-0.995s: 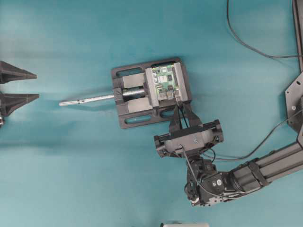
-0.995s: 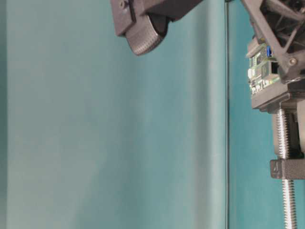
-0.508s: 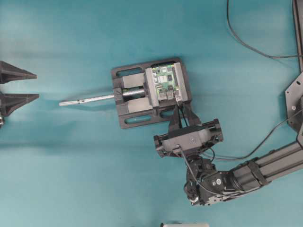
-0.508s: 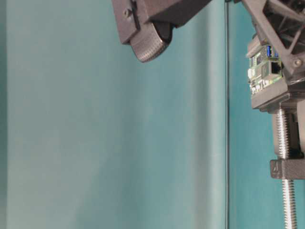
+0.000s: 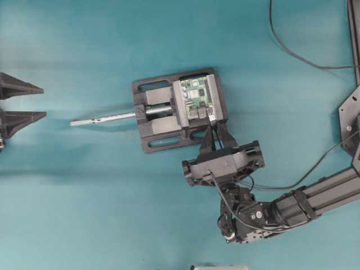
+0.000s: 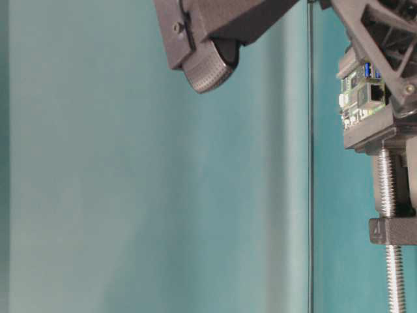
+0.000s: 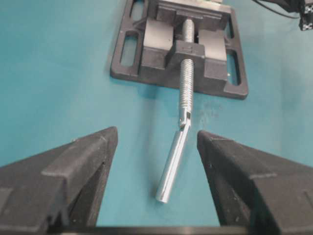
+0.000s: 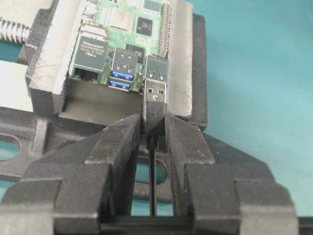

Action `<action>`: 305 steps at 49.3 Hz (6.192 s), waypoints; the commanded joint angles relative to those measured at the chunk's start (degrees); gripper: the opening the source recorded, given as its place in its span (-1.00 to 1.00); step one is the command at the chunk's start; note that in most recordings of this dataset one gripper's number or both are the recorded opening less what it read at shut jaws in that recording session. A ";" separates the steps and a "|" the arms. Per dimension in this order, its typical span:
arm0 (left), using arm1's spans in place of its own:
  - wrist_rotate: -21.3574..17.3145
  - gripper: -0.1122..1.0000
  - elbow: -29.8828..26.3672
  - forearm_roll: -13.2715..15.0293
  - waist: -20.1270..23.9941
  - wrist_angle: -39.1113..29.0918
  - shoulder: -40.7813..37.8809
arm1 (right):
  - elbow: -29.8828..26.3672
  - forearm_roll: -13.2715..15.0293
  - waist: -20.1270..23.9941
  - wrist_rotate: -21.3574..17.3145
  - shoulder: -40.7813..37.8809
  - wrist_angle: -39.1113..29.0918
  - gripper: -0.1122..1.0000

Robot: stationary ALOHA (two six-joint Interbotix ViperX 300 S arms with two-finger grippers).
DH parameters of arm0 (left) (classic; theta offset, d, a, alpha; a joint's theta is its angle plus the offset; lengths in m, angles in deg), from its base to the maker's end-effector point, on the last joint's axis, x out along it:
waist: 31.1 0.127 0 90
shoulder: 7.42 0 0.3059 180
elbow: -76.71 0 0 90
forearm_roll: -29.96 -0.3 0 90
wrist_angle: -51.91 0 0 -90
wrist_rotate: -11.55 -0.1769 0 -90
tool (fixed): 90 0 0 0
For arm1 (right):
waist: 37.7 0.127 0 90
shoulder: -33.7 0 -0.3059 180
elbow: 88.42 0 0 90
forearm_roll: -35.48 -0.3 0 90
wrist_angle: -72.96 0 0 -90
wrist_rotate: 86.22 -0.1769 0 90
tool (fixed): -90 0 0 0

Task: Insert the USB into the fixed PCB.
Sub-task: 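Align the USB plug with the right-side USB port using the right gripper, then push the USB plug into the port with the right gripper, then open the right gripper to release the inserted USB plug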

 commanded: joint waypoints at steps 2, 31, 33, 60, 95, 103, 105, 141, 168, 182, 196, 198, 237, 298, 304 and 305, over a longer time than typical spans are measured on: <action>0.53 0.60 -0.62 -0.18 0.09 0.53 -0.79 | -0.79 0.79 -1.58 0.09 1.41 0.09 -0.43; 0.53 0.60 -0.70 -0.18 0.09 0.53 -0.79 | 0.26 2.29 -2.72 1.67 3.52 0.09 -0.43; 0.53 0.60 -0.70 -0.18 0.09 0.44 -0.88 | 0.35 2.29 -2.72 1.67 3.52 0.09 -0.43; 0.53 0.60 -0.70 -0.18 0.09 0.53 -0.88 | 0.44 3.16 -2.99 2.11 4.13 0.18 -0.43; 0.53 0.60 -0.70 -0.18 0.09 0.44 -0.79 | 1.93 3.08 -4.04 2.37 4.39 -0.97 -0.43; 0.53 0.60 -0.70 -0.18 0.09 0.53 -0.79 | 2.02 3.16 -4.75 2.37 4.39 -0.97 -0.43; 0.53 0.60 -0.62 -0.18 0.09 0.53 -0.88 | 2.02 3.16 -4.92 2.37 4.39 -0.88 -0.43; 0.53 0.60 -0.62 -0.18 0.09 0.53 -0.79 | 2.37 4.75 -6.86 2.46 4.39 -0.97 -0.43; 0.53 0.60 -0.70 -0.18 0.09 0.53 -0.79 | 2.99 4.83 -8.09 2.46 4.39 -0.97 -0.43; 0.53 0.60 -0.62 -0.18 0.09 0.53 -0.79 | 3.43 5.45 -9.23 2.46 4.39 -1.49 -0.43; 0.53 0.60 -0.62 -0.18 0.09 0.53 -0.79 | 3.69 5.45 -7.56 1.58 4.48 -1.49 -0.43; 0.53 0.60 -0.70 -0.18 0.09 0.53 -0.79 | 3.69 5.36 -7.12 1.32 4.48 -1.41 -0.43; 0.53 0.60 -0.62 -0.18 0.09 0.53 -0.79 | 4.04 4.48 -4.13 -6.50 4.48 -4.13 -0.43; 0.53 0.60 -0.70 -0.18 0.09 0.53 -0.88 | 0.53 0.62 -3.08 -4.39 4.48 -2.99 -0.11; 0.53 0.60 -0.62 -0.18 0.09 0.53 -0.79 | -0.44 -0.18 -2.29 -3.34 4.48 -2.29 -0.11; 0.53 0.60 -0.62 -0.18 0.09 0.53 -0.88 | -0.53 -0.26 -2.11 -3.34 4.48 -2.20 -0.10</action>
